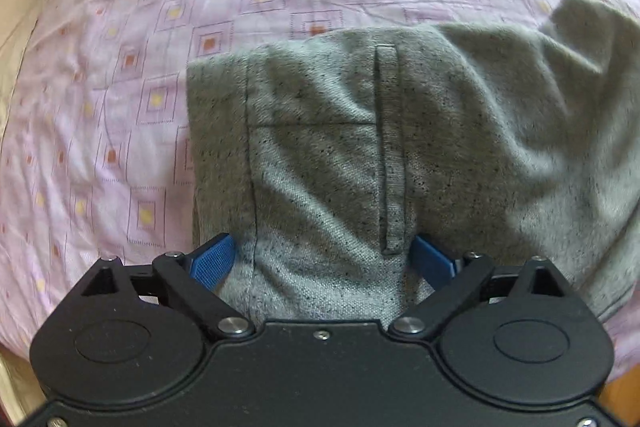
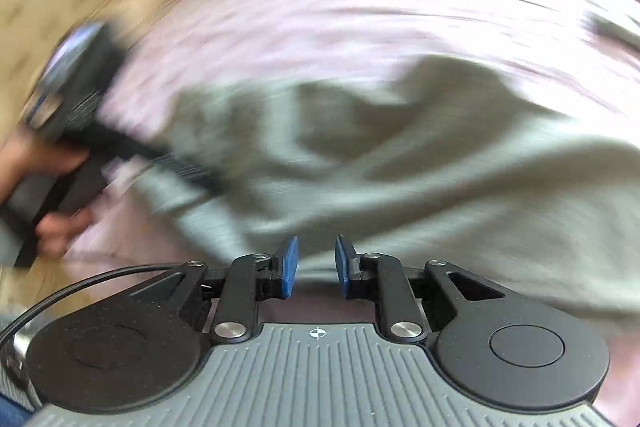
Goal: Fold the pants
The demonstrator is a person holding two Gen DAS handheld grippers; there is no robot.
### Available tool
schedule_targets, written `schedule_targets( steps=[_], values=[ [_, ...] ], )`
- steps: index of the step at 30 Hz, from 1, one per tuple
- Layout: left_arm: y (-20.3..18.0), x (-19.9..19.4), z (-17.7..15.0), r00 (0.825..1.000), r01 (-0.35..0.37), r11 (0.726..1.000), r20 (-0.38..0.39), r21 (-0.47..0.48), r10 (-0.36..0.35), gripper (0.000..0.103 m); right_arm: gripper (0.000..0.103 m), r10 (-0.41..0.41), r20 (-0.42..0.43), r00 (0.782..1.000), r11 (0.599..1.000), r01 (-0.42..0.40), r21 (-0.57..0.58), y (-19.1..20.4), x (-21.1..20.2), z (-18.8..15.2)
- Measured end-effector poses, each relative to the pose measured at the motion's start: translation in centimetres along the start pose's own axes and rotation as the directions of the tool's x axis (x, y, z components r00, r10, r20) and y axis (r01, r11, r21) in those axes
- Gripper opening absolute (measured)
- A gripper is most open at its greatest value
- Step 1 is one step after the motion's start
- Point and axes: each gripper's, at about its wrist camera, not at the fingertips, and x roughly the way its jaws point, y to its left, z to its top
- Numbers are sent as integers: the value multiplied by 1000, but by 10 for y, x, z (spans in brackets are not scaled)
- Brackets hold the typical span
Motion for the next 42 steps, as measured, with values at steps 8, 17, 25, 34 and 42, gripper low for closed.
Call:
schedule_targets(
  steps=[8, 17, 25, 34, 42],
  values=[
    [-21, -37, -4, 996, -3, 993, 85, -116, 13, 88, 41, -266, 22, 964, 827, 217, 518, -181, -45, -19],
    [-65, 5, -2, 993, -102, 989, -78, -108, 93, 97, 39, -365, 7, 931, 671, 258, 695, -299, -70, -43],
    [-66, 10, -3, 994, -104, 990, -46, -92, 100, 103, 39, -374, 40, 926, 647, 230, 727, -336, -68, -42],
    [-67, 14, 0, 994, -104, 990, -52, -95, 99, 103, 33, -353, -42, 935, 591, 258, 764, -345, -51, -37],
    [-66, 14, -6, 996, -89, 991, -31, -98, 86, 103, 3, -316, 20, 948, 609, 186, 771, -341, -53, -33]
  ],
)
